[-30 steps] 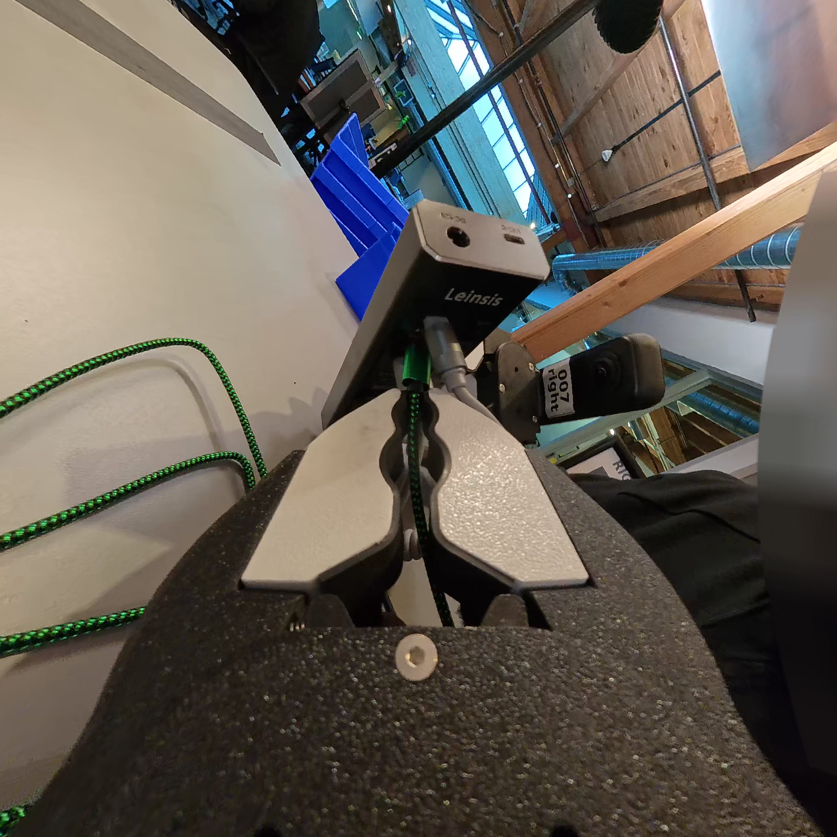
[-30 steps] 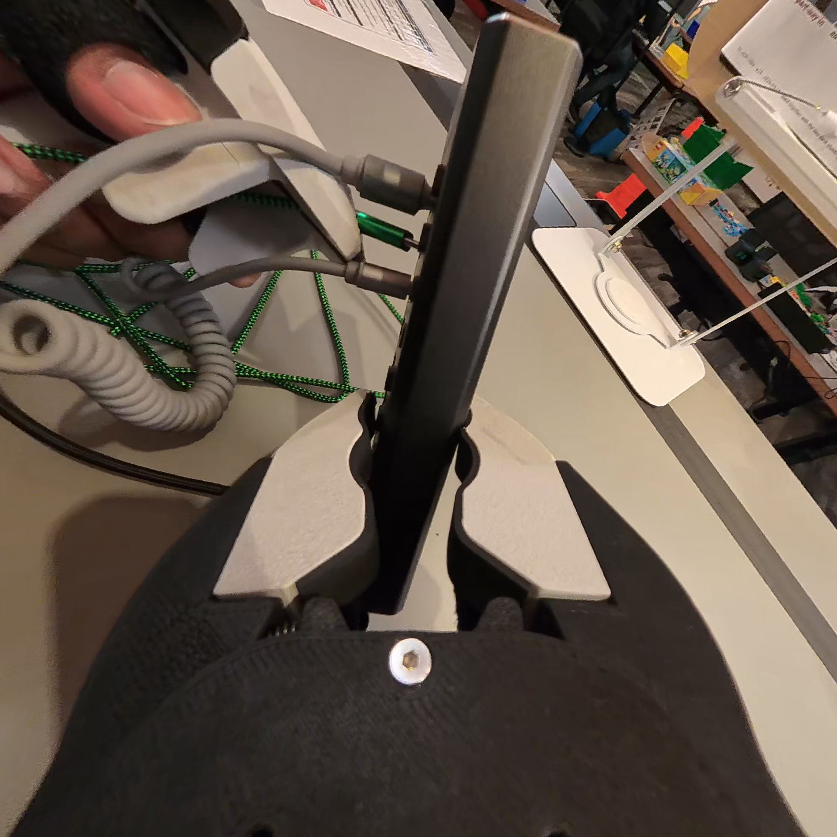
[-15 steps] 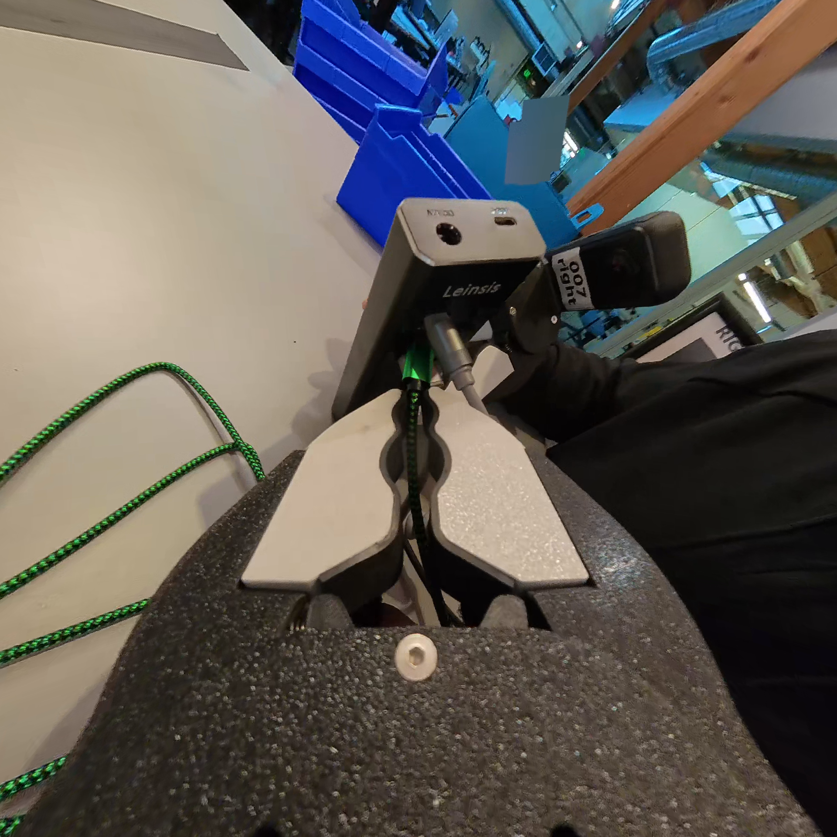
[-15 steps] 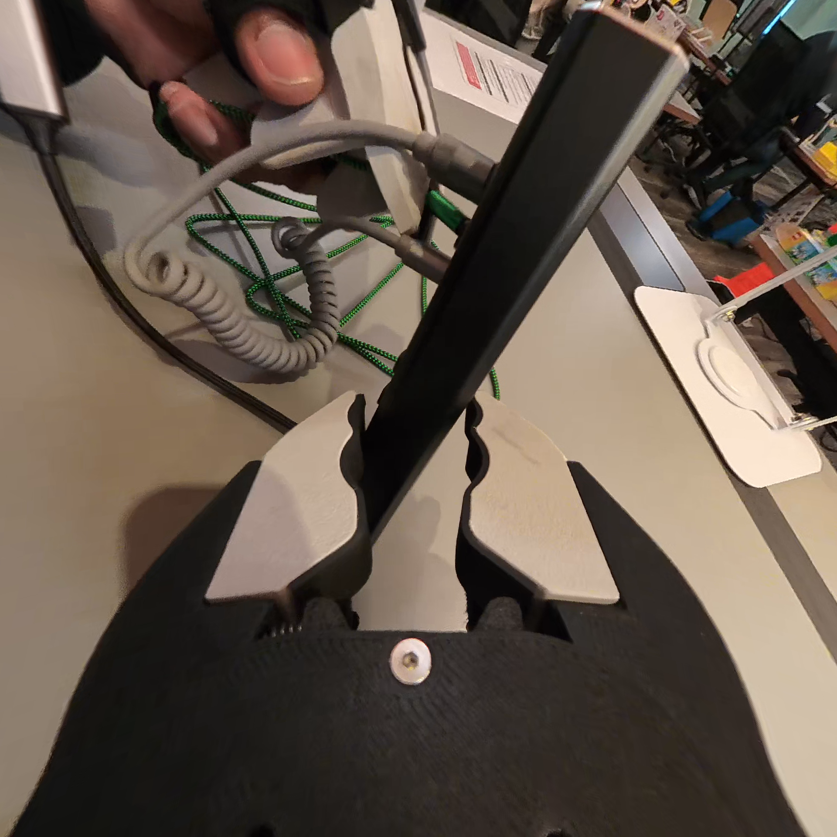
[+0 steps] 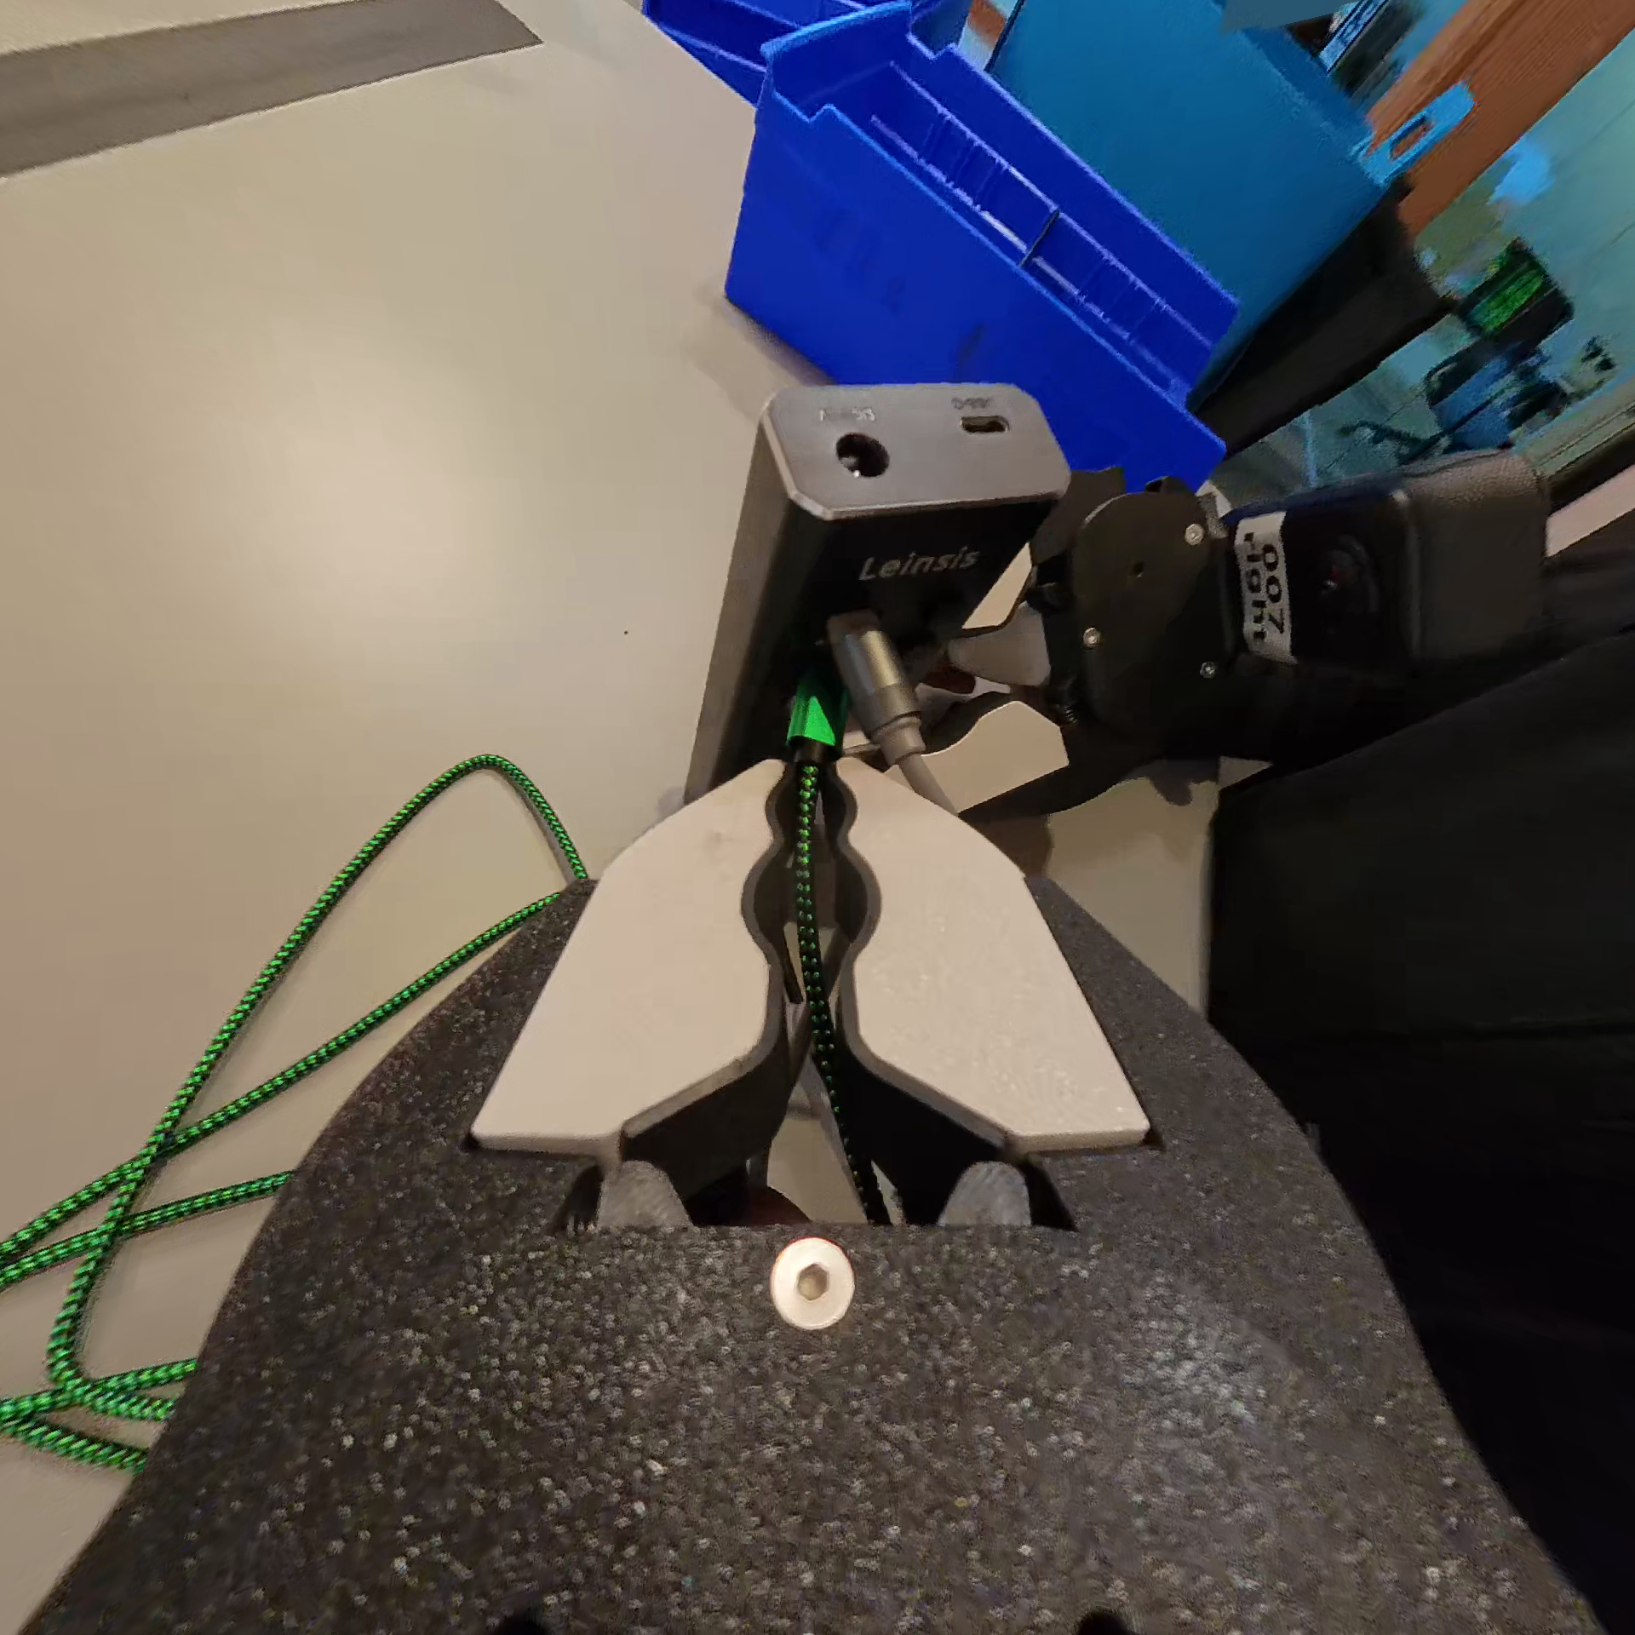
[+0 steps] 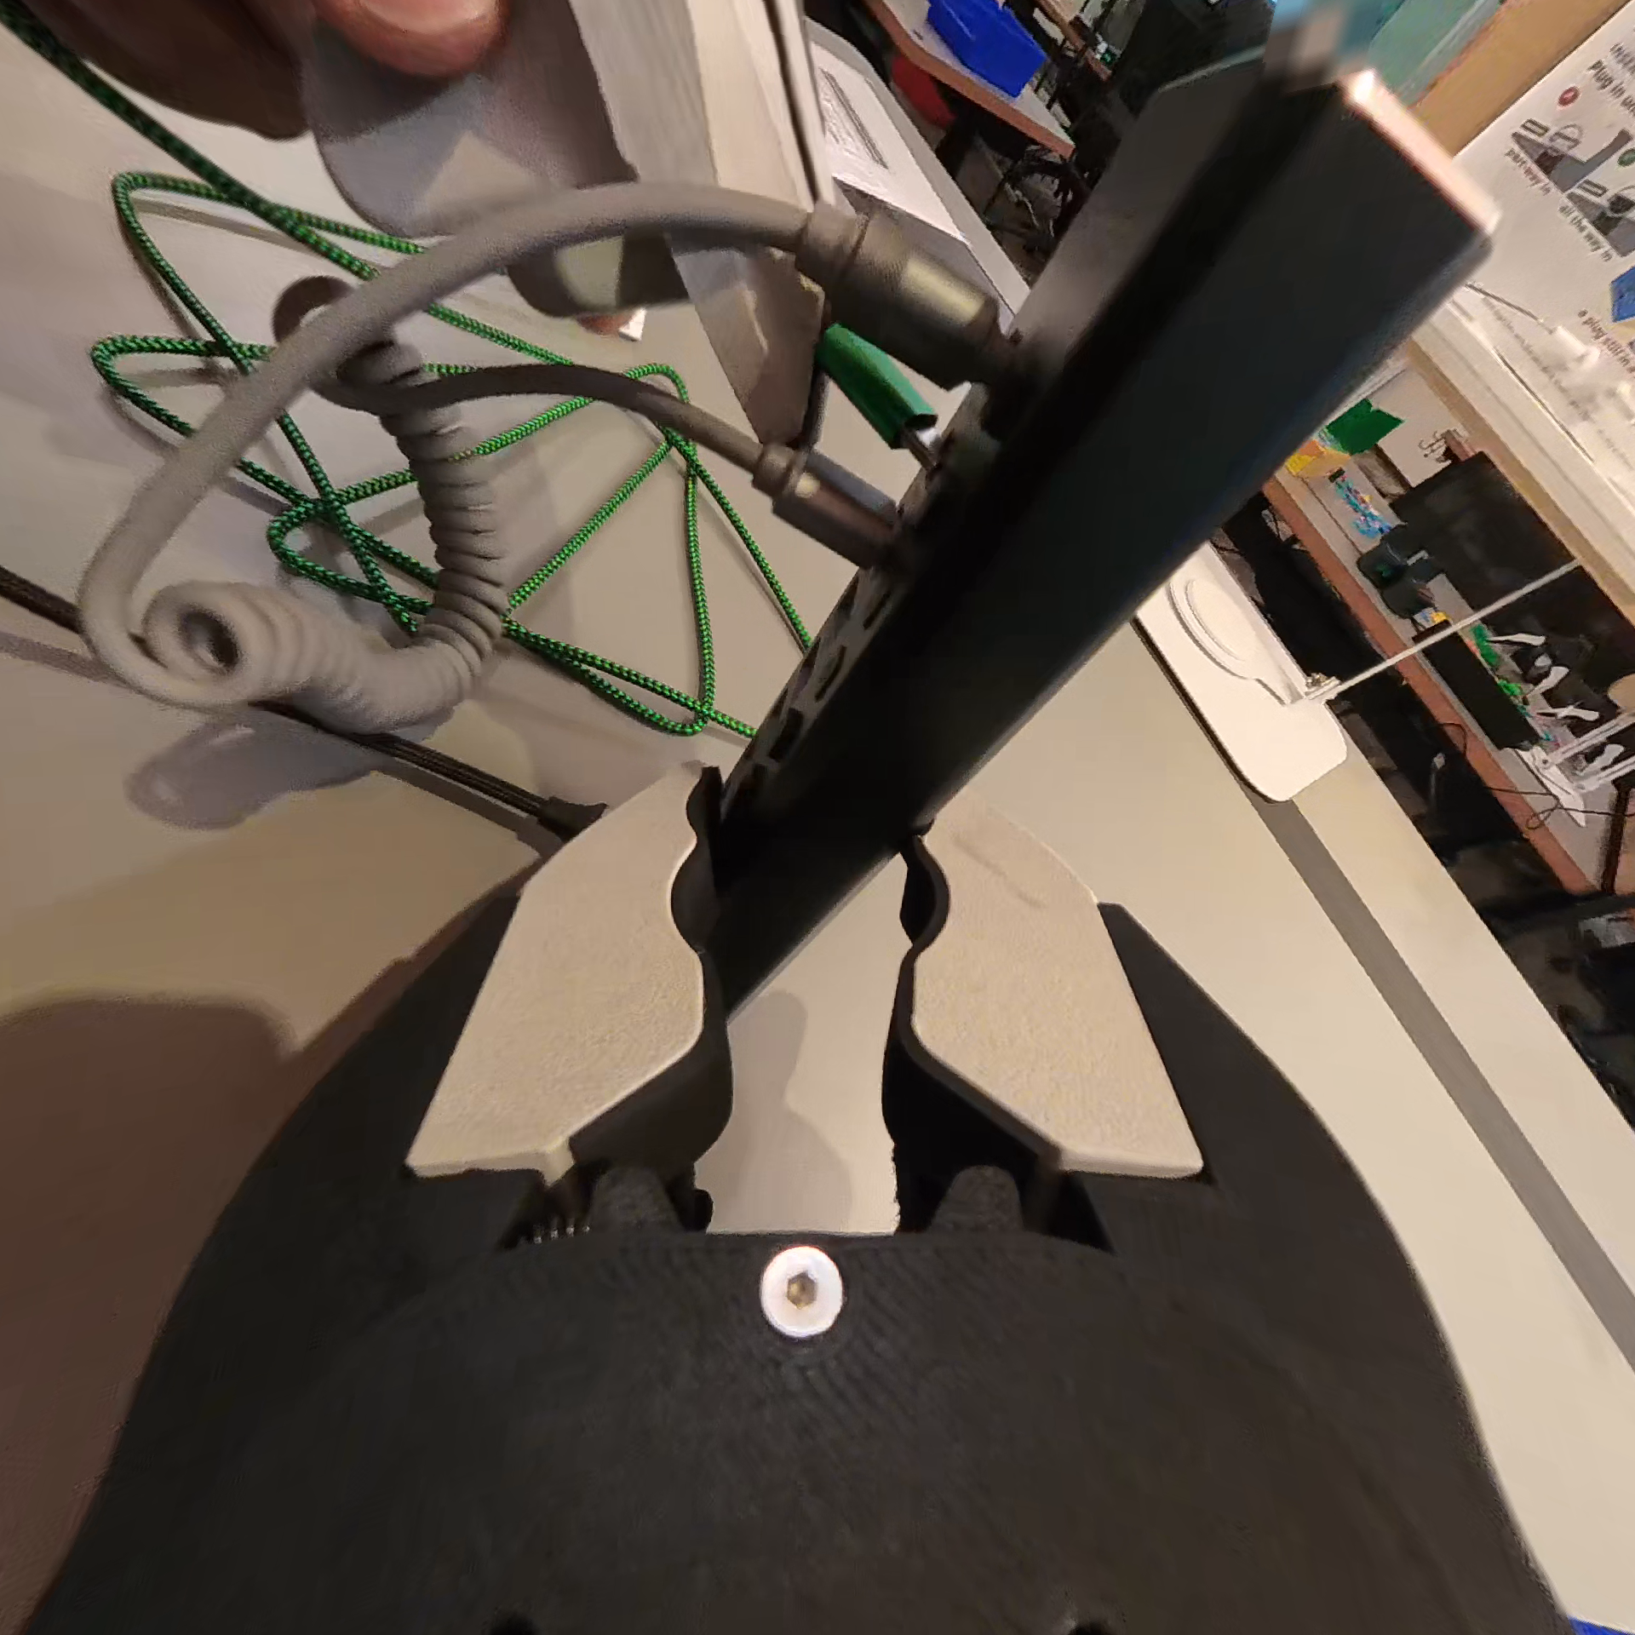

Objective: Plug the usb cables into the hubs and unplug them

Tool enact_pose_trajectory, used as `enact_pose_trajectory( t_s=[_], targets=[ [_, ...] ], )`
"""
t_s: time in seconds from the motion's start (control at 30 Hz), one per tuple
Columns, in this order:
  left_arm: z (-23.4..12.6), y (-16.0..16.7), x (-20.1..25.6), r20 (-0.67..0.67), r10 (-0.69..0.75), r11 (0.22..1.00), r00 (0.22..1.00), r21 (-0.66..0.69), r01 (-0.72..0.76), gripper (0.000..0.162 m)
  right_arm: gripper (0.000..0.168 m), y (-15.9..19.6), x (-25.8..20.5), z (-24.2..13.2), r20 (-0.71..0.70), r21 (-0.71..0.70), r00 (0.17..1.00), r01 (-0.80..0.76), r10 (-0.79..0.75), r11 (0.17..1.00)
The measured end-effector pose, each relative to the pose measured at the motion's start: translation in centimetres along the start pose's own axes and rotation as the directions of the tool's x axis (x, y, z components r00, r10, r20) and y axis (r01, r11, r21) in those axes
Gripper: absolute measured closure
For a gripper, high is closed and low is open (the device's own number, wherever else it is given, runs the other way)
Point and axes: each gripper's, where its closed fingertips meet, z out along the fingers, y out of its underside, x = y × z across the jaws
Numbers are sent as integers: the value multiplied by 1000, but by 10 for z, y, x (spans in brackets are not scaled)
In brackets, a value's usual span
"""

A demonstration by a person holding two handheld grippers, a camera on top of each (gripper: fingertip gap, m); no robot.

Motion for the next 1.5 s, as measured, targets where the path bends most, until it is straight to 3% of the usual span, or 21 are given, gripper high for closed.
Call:
enact_pose_trajectory(
  t_s=[0.17, 0.4, 0.53, 0.67, 0.77, 1.0, 1.27, 1.4, 1.5],
  targets=[
    [-4, 3, -4, -27, 106, 992, 994, -65, -108, 158, 128, -2, -3, 1, 31, 22, 999, -28, 27, 999],
    [-5, 10, 10, -197, 199, 970, 960, -102, -222, 157, 124, -10, -17, -16, 332, 133, 938, -152, 101, 979],
    [0, 16, 17, -247, 248, 952, 937, -119, -283, 157, 118, -29, -10, -30, 504, 226, 855, -269, 125, 936],
    [1, 16, 17, -266, 260, 946, 928, -125, -300, 158, 105, -49, -6, -33, 675, 239, 727, -380, 129, 894],
    [0, 17, 18, -289, 235, 951, 928, -126, -281, 157, 103, -62, -10, -39, 774, 238, 624, -444, 107, 864],
    [0, 14, 23, -248, 91, 987, 964, -109, -121, 158, 106, -63, -9, -38, 778, 241, 611, -510, 150, 826],
    [-3, 15, 20, -126, 106, 991, 986, -67, -115, 158, 107, -63, -10, -38, 701, 245, 679, -516, 218, 821],
    [-4, 15, 20, -158, 170, 980, 973, -75, -184, 158, 107, -64, -11, -38, 709, 232, 664, -539, 238, 810],
    [-2, 16, 25, -251, 131, 983, 959, -90, -157, 158, 107, -66, -10, -39, 737, 222, 626, -582, 256, 782]
  ],
)
